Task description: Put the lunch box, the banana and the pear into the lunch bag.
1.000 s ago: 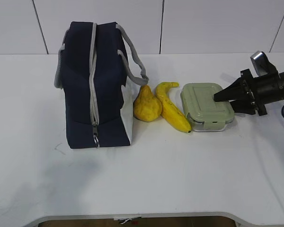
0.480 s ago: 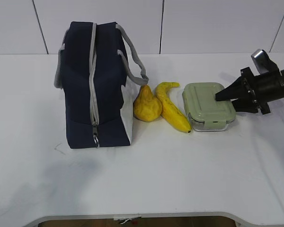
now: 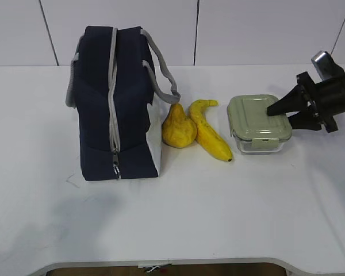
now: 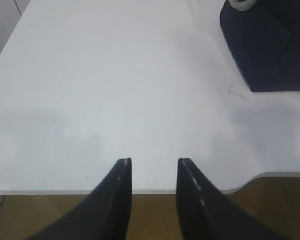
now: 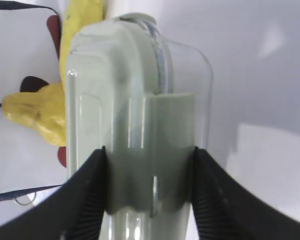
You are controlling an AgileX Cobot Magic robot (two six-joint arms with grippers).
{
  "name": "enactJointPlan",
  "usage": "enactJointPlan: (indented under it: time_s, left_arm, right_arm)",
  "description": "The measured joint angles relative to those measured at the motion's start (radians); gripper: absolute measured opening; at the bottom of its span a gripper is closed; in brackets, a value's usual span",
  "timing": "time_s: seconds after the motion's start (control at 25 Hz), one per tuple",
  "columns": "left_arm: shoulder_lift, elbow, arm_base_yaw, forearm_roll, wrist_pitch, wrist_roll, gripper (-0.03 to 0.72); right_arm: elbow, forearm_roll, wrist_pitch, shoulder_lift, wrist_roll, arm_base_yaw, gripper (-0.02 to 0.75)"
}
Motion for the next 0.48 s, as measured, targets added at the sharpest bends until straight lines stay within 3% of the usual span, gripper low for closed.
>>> enactJointPlan:
  time_s: [0.48]
  left_arm:
    - [0.006, 0.000, 0.000, -0.021, -0.002, 0.000, 0.240]
  right_arm:
    - [0.002, 0.022, 0.000, -0.159, 0.098, 0.027, 0.377]
